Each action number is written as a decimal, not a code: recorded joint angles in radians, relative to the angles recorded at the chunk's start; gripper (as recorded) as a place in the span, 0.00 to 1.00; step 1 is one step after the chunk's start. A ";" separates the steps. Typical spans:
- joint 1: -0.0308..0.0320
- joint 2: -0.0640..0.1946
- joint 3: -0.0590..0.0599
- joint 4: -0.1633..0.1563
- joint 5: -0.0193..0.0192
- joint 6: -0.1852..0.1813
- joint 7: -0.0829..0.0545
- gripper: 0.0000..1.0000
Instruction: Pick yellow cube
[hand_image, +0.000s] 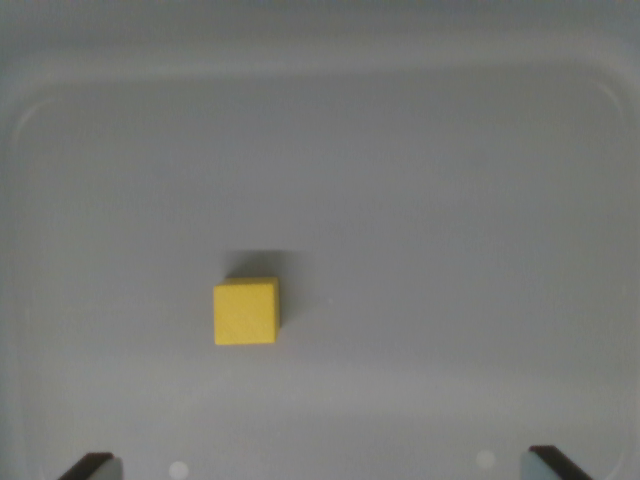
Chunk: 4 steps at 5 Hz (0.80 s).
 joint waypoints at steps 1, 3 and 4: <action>0.0002 0.001 0.000 -0.002 0.0000 -0.003 0.000 0.00; 0.0009 0.004 0.001 -0.008 -0.0001 -0.011 0.001 0.00; 0.0009 0.004 0.001 -0.008 -0.0001 -0.011 0.001 0.00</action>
